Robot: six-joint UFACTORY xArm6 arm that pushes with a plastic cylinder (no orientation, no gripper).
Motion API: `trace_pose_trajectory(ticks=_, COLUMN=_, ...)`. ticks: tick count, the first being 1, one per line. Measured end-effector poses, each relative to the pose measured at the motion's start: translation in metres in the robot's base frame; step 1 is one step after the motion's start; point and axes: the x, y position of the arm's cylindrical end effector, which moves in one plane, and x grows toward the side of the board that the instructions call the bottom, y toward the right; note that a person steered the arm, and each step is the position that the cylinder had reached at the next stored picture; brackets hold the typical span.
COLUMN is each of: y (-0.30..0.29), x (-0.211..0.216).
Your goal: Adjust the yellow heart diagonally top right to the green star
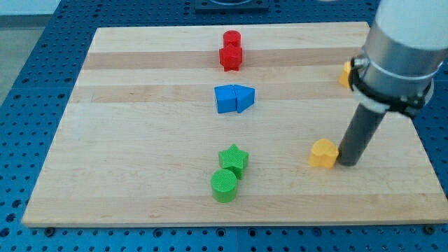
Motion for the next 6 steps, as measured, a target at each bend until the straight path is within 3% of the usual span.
trace_pose_trajectory(ticks=3, y=-0.117, x=0.04)
trace_pose_trajectory(ticks=4, y=-0.082, x=0.058)
trace_pose_trajectory(ticks=5, y=-0.039, x=0.047)
trace_pose_trajectory(ticks=6, y=-0.039, x=0.037)
